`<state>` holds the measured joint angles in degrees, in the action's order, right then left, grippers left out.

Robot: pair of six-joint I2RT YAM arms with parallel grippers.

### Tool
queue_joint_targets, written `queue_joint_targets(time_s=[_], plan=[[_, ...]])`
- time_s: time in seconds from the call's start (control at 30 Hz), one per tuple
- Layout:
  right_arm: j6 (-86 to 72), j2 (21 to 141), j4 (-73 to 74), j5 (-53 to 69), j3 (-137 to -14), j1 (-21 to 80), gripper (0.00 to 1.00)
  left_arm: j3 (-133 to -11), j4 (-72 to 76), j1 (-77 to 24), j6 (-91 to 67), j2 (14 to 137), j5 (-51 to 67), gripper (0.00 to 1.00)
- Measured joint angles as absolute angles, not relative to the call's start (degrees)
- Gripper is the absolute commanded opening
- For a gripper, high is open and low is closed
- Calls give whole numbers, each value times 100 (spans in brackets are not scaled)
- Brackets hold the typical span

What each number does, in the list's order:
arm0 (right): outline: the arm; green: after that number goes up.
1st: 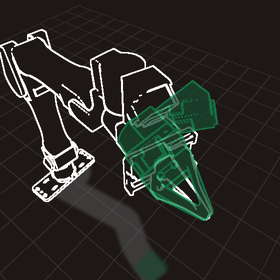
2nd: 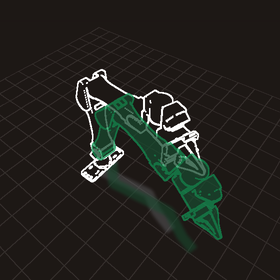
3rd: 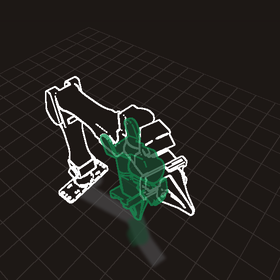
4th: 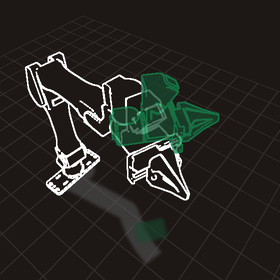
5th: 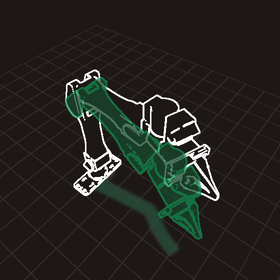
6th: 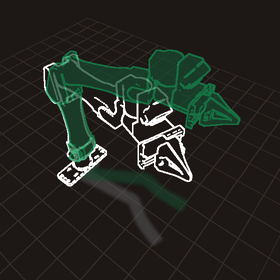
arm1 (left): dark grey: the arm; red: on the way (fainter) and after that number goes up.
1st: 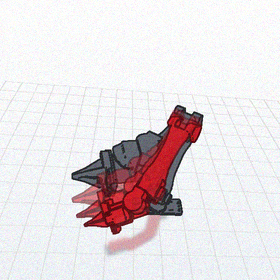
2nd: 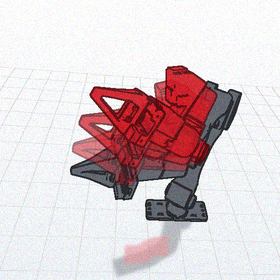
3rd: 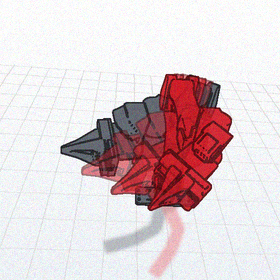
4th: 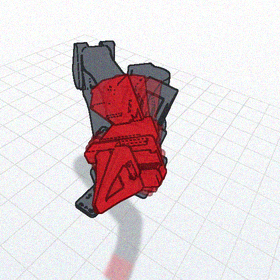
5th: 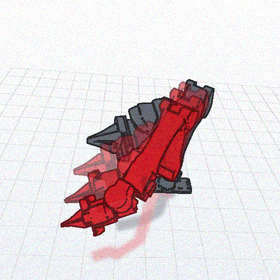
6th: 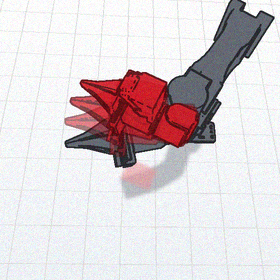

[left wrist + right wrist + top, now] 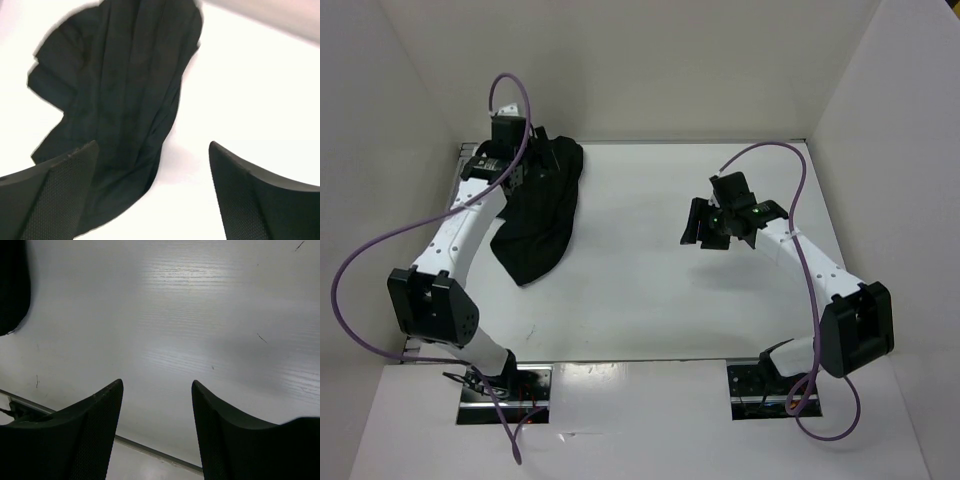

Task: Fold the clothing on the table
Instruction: Grab the skirt from the pile

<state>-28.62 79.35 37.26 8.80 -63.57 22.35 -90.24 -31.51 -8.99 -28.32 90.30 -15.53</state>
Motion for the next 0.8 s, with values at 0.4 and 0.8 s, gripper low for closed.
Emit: queue_joint_targets(time_s=[0.4,0.8], plan=[[-2884,7902,3715,845,-6257,2226,62,-8565,-3175,-755,-2700,10551,-1522,72],[-2910,7756,3736,770,-6180,2143,62,-8580,-3223,-845,-2672,11312,-1201,0]])
